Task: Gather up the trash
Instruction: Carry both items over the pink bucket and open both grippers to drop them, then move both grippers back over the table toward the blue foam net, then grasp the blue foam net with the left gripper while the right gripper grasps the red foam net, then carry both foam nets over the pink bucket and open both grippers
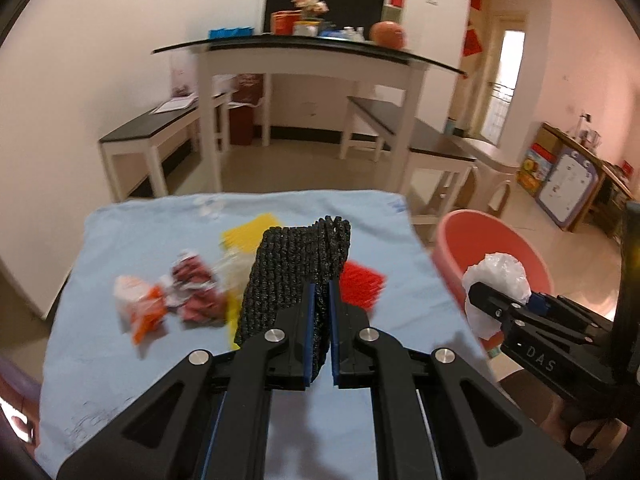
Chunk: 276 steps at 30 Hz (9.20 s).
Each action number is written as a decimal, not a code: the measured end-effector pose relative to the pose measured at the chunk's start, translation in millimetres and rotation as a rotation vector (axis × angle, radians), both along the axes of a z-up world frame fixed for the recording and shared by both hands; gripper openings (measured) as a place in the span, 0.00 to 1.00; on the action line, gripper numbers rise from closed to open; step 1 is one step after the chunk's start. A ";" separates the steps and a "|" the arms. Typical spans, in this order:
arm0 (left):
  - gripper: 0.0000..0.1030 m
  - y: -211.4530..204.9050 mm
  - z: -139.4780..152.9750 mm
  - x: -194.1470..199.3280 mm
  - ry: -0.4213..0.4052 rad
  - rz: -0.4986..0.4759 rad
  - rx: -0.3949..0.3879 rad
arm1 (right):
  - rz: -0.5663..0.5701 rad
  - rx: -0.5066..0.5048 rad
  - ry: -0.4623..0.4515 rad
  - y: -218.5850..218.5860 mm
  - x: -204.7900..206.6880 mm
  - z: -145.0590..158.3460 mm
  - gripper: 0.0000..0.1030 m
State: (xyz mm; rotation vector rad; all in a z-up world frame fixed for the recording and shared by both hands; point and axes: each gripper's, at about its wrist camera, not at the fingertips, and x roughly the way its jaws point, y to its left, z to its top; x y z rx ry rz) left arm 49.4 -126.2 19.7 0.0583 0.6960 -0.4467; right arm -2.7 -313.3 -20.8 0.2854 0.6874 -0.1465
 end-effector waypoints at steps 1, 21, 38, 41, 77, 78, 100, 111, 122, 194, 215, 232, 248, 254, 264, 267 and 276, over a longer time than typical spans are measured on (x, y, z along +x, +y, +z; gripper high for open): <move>0.06 -6.4 1.7 0.5 -0.003 -0.014 -0.003 | -0.020 0.001 -0.005 -8.7 -1.6 1.5 0.37; 0.06 -146.6 -0.3 14.0 0.107 -0.334 -0.158 | -0.251 0.010 0.025 -136.3 -19.9 -16.6 0.37; 0.06 -187.6 -54.4 35.9 0.221 -0.354 -0.101 | -0.249 0.003 0.097 -149.0 9.8 -41.8 0.41; 0.07 -188.3 -53.3 31.9 0.204 -0.346 -0.090 | -0.250 -0.007 0.096 -147.2 11.4 -41.7 0.46; 0.34 -183.5 -24.8 7.4 0.145 -0.357 -0.087 | -0.268 -0.025 0.087 -147.1 -3.3 -33.4 0.67; 0.34 -182.4 -24.2 7.4 0.145 -0.355 -0.089 | -0.268 -0.026 0.086 -146.0 -4.0 -33.2 0.67; 0.34 -118.0 -4.6 9.9 0.068 -0.189 -0.053 | -0.221 -0.027 -0.031 -116.0 -23.4 -2.1 0.72; 0.34 -43.2 -17.7 7.0 0.092 -0.001 0.038 | -0.039 -0.045 -0.048 -49.7 -18.6 10.7 0.72; 0.34 23.1 -42.3 -7.8 0.135 0.112 0.089 | 0.106 -0.036 -0.001 14.3 -5.6 0.8 0.72; 0.09 110.3 -81.1 -2.3 0.244 0.098 0.055 | 0.226 0.009 0.187 61.7 74.7 -35.9 0.72; 0.09 141.6 -68.7 23.0 0.290 -0.052 0.086 | 0.496 0.052 0.226 62.0 130.9 -46.3 0.34; 0.09 105.4 -33.8 -1.6 0.199 0.047 -0.059 | 0.359 0.087 0.035 43.3 26.6 12.5 0.19; 0.09 32.0 14.6 -59.9 0.036 0.169 -0.002 | 0.279 0.145 -0.068 -22.1 1.2 12.8 0.19; 0.09 -9.5 20.8 -40.6 0.010 0.047 -0.031 | 0.151 0.117 -0.096 -53.6 -3.3 19.6 0.19; 0.09 -79.7 29.0 -5.0 -0.014 -0.153 -0.142 | -0.085 0.075 -0.067 -112.6 12.2 23.6 0.19; 0.09 -98.1 20.8 5.3 0.032 -0.195 -0.175 | -0.123 0.070 -0.050 -128.6 10.8 19.6 0.19; 0.09 -169.7 -12.3 28.7 0.134 -0.301 -0.168 | -0.175 0.102 0.023 -162.6 16.2 -11.0 0.20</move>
